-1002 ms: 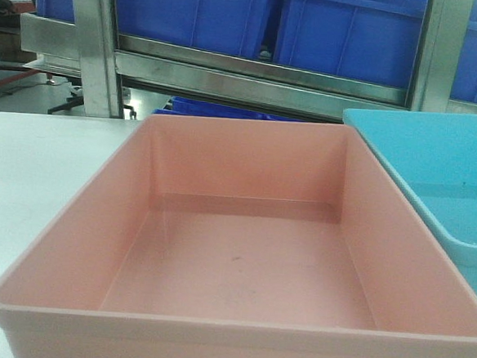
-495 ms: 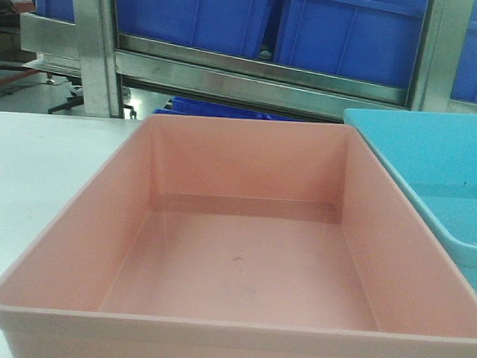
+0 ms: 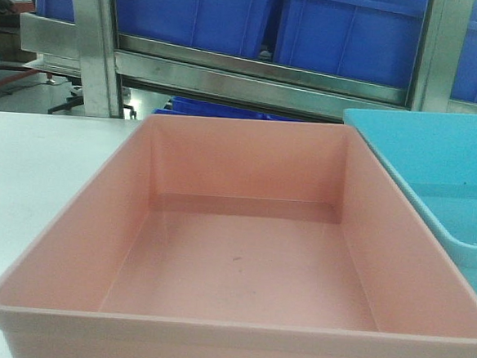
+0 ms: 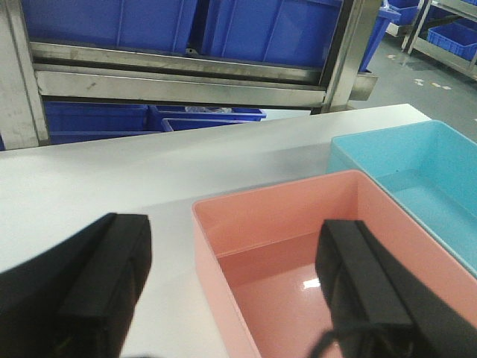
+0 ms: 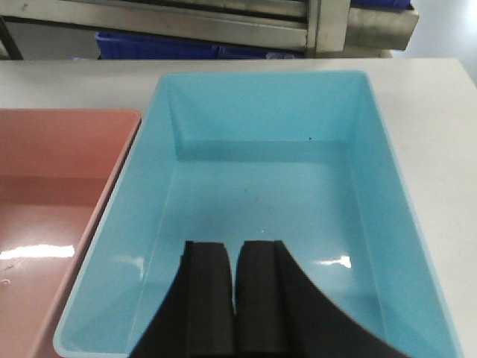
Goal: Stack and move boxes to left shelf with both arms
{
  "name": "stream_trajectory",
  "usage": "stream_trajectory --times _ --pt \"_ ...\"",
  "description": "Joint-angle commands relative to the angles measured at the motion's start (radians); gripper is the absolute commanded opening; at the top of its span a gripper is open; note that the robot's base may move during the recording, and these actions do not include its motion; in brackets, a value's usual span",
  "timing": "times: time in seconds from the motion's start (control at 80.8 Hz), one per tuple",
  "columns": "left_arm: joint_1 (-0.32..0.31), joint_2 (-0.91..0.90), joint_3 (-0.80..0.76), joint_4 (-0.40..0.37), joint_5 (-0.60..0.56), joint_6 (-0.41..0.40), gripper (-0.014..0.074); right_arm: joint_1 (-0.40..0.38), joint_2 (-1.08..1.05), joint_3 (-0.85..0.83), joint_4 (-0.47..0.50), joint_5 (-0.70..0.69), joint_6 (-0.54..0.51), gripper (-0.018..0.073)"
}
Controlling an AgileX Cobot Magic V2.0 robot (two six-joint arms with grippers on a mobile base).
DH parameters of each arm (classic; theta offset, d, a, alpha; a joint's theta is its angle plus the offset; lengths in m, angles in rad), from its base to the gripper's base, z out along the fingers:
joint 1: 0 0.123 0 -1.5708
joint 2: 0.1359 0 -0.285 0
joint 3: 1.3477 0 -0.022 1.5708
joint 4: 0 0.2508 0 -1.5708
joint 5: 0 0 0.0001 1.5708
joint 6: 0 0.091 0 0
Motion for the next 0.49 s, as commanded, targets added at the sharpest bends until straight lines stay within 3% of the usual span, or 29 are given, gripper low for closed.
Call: stream_trajectory --times 0.0,0.173,0.247,0.359,0.482 --pt "-0.007 -0.008 -0.030 0.000 -0.091 0.006 0.0376 0.001 0.074 -0.080 0.044 -0.025 -0.011 0.0049" --pt "-0.007 -0.008 -0.030 0.000 -0.091 0.006 0.0376 0.001 0.197 -0.190 0.084 0.049 -0.010 0.0057" --pt "-0.007 -0.008 -0.030 0.000 -0.091 0.006 0.0376 0.000 0.292 -0.265 0.085 0.089 0.003 0.0146" --pt "-0.007 -0.008 -0.030 0.000 -0.091 0.006 0.0376 -0.020 0.461 -0.399 0.085 0.192 0.010 0.0391" --pt "-0.007 -0.008 -0.030 0.000 -0.091 0.006 0.0376 -0.125 0.653 -0.562 0.076 0.297 -0.030 0.0403"
